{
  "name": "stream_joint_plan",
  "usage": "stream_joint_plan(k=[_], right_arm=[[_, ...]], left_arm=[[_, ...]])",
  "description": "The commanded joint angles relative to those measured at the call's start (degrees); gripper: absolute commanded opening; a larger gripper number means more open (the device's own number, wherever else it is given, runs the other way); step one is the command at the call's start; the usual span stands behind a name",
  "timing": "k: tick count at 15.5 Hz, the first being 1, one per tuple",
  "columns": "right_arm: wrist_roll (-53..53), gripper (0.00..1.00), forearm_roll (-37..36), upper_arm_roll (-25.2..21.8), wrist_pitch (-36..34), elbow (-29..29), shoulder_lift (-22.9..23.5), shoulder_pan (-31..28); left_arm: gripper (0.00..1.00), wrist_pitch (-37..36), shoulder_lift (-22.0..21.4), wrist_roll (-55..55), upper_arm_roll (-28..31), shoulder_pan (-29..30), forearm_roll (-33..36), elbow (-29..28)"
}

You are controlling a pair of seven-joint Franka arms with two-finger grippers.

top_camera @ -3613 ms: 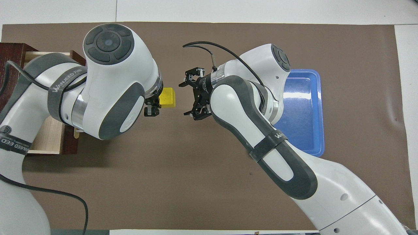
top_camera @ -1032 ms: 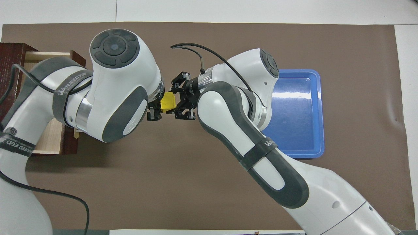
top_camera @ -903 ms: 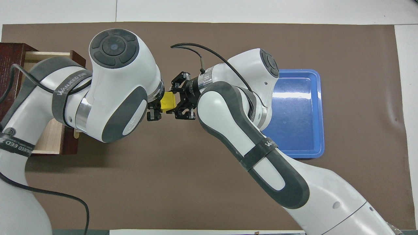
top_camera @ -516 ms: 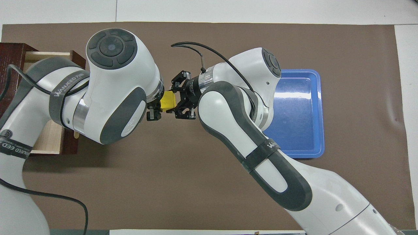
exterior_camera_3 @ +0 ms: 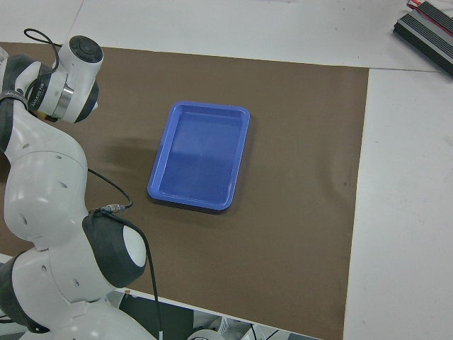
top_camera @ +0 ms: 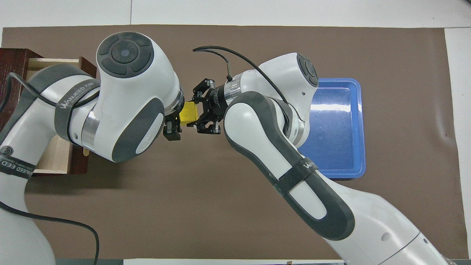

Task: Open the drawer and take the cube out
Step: 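Carry the cube with the right gripper while the left gripper withdraws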

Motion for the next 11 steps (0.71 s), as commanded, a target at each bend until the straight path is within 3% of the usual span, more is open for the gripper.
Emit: stream_joint_plan(k=[1, 6, 11], right_arm=[[0.87, 0.0, 0.83, -0.25, 0.39, -1.08, -1.1, -1.1], [0.43, 0.0, 0.04, -0.42, -1.79, -0.91, -1.01, -6.81], [-7.72, 0.0, -2.86, -0.6, -9.01, -1.6, -0.92, -19.01]], left_arm=[[1.0, 0.16, -0.68, 2.83, 0.62, 2.46, 0.22, -1.05], [1.0, 1.91, -1.99, 10.2, 0.71, 8.08, 0.3, -5.26], [1.0, 10.25, -5.95, 17.4, 0.8, 13.79, 1.09, -15.89]])
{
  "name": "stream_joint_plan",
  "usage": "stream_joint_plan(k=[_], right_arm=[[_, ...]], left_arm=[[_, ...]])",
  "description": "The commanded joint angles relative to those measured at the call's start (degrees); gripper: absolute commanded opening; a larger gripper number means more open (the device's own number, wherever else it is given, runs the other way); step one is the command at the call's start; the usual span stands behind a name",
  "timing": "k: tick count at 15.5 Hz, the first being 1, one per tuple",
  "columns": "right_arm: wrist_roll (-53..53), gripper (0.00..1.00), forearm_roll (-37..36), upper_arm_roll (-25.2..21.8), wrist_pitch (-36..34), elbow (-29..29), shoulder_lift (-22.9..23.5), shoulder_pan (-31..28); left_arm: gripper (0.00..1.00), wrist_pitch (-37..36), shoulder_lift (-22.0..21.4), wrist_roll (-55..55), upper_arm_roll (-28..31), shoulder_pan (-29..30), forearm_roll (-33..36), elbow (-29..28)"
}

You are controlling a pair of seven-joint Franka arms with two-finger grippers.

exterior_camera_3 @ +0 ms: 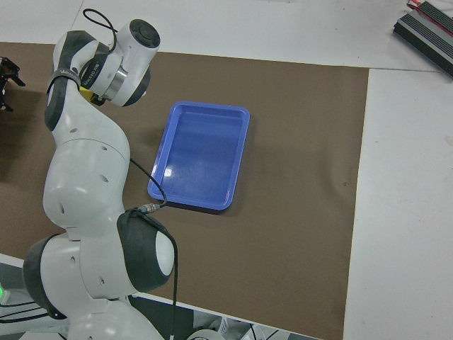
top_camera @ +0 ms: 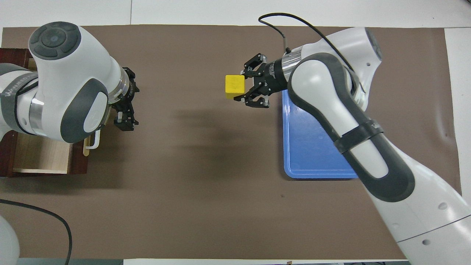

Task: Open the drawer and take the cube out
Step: 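Carry the cube with the right gripper while the left gripper withdraws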

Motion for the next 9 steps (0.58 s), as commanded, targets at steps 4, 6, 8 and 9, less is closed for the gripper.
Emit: stream_joint_plan(k=[4, 6, 8, 9], right_arm=[[-12.79, 0.0, -2.92, 0.7, -5.51, -2.83, 0.3, -13.87], [-17.54, 0.0, -3.99, 0.62, -4.47, -5.63, 0.66, -13.79], [-21.76, 0.0, -3.9, 0.62, -0.88, -8.71, 0.66, -14.14], [-23.6, 0.0, -3.9, 0.62, -0.34, -9.68, 0.75, -14.23]], left_arm=[[1.0, 4.88, -5.16, 10.76, -0.28, 7.66, 2.17, -9.2], [1.0, 4.53, -5.24, 13.14, -0.28, 9.42, 2.17, -9.29], [1.0, 4.53, -5.16, 14.29, -0.2, 11.18, 2.26, -9.29], [1.0, 4.62, -5.16, 14.38, -0.28, 11.97, 2.87, -9.2]])
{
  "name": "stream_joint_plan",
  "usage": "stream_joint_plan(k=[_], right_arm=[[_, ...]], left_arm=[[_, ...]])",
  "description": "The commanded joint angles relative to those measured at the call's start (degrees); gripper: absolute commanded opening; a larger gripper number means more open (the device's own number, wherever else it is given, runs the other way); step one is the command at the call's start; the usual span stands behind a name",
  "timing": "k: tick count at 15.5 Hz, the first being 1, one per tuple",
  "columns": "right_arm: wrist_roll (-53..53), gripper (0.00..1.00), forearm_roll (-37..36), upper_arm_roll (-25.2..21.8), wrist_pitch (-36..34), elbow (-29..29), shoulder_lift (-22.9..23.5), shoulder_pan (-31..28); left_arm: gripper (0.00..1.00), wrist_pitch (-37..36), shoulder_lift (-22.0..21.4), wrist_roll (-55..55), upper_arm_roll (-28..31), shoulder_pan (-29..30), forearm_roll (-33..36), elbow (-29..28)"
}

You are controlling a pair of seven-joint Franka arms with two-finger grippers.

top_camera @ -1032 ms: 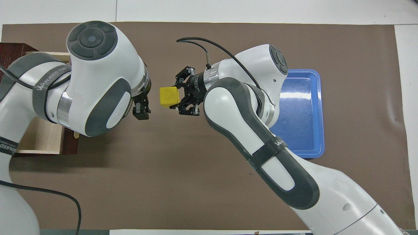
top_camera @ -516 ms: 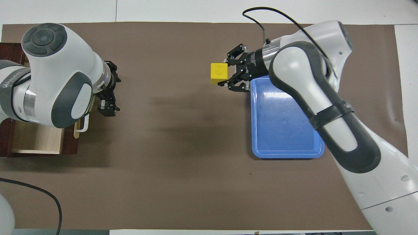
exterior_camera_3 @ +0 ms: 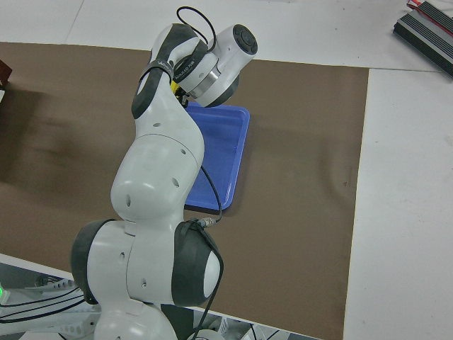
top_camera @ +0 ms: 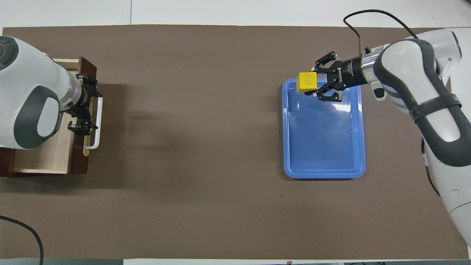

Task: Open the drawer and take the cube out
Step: 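Carry the cube with the right gripper while the left gripper withdraws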

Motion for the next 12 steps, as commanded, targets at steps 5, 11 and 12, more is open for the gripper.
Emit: stream_joint_plan(k=[5, 11, 12], right_arm=[[-8.94, 0.0, -0.76, 0.56, 5.59, -6.24, 0.5, -0.09], [-9.82, 0.0, -0.23, 0.65, 8.76, -9.5, 0.68, -0.09], [-9.82, 0.0, -0.15, 0.65, 8.76, -9.5, 0.59, -0.09]], left_arm=[[1.0, 1.12, -1.72, 3.02, -0.36, 4.89, 2.9, -1.93], [1.0, 1.65, -1.64, 7.14, -0.36, 11.13, 2.99, -0.96], [1.0, 1.65, -1.55, 7.67, -0.36, 12.01, 3.08, -0.87]])
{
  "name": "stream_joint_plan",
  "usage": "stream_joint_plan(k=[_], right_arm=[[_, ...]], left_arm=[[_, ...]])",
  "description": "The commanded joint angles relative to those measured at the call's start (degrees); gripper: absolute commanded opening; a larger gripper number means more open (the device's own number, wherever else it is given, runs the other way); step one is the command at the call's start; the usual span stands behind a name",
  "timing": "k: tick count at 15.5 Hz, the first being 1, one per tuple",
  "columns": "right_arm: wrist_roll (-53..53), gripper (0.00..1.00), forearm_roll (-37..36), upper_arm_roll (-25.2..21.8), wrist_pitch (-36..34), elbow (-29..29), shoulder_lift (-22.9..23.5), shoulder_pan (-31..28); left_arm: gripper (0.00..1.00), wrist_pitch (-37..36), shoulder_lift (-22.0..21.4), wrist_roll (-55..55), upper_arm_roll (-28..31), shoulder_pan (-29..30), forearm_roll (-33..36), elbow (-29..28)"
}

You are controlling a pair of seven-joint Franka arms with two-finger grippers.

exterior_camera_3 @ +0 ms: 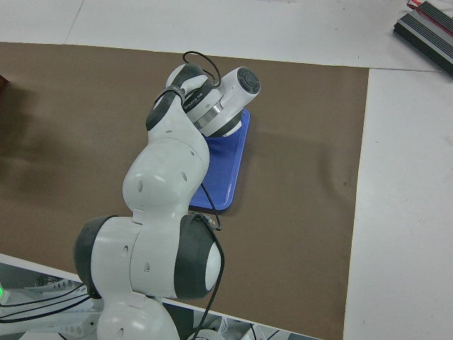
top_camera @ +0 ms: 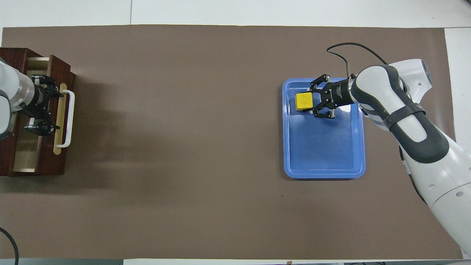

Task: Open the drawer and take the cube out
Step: 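Lower the cube into the blue tray and open the right gripper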

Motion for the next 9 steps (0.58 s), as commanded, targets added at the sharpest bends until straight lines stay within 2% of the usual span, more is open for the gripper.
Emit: stream_joint_plan(k=[1, 6, 9], right_arm=[[-1.36, 0.0, 0.06, 0.57, 1.05, -1.09, -0.64, -0.39], [-1.27, 0.0, 0.33, 0.57, 1.31, -2.14, -0.9, -0.22], [-1.27, 0.0, 0.33, 0.57, 1.49, -2.76, -1.16, -0.13]], left_arm=[[1.0, 0.55, -1.22, 2.48, -0.15, 2.78, 1.08, -0.85], [1.0, 0.9, -1.31, 7.66, -0.24, 7.17, 1.08, -0.85], [1.0, 0.9, -1.31, 8.02, -0.24, 7.18, 0.99, -0.93]])
